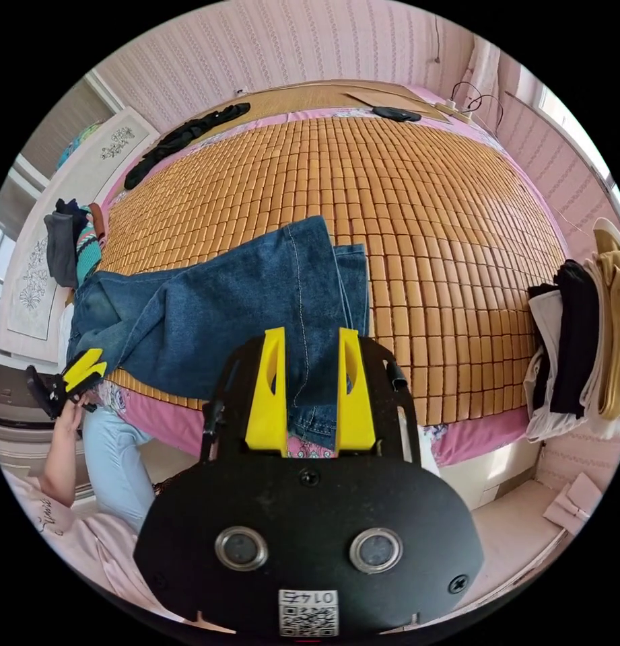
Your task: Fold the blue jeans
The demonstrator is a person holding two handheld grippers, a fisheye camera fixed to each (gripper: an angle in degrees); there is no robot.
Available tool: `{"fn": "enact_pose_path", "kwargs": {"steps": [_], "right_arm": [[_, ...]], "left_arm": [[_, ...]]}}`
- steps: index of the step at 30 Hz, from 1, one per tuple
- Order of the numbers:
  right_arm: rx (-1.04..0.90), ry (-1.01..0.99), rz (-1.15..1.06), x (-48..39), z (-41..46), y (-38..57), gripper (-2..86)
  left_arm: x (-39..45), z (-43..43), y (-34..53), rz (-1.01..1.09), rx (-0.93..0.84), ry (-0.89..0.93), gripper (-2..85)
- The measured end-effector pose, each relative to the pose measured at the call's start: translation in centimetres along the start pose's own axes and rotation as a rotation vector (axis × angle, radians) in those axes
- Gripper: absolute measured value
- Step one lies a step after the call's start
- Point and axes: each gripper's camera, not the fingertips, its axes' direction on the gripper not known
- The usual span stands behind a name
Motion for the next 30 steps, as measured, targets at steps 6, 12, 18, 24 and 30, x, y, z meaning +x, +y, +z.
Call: {"fn": "enact_pose_path", "kwargs": {"steps": [6,12,18,24,30], "right_arm": [[-0.044,0.046,0.016,0.7,5.9,-3.2,9.7],[-0.031,0.059,-0.154,0.1,6.2,-1.0,2.0],[0.280,-0.198,-0.309,4.8,-4.1,10.0,0.4],[-0.140,-0.244,-0.155,11.7,-2.0,20.8,-0.5],[0.030,-0.138,-0.017,15.8,-3.3,19.4,-0.4]], "left_arm": [[0.9,2.0,-2.3,-0.022,-0.018,-0.069,7.7],[0.4,1.7,-4.2,-0.065,-0.022,-0.020,-0.5],[2.8,-3.6,-3.6,0.167,0.055,0.050,-0.7],[0.6,-6.5,-2.0,0.069,0.097,0.191,2.9],[-1.3,-8.2,-5.8,0.149,0.048,0.100,5.5]]}}
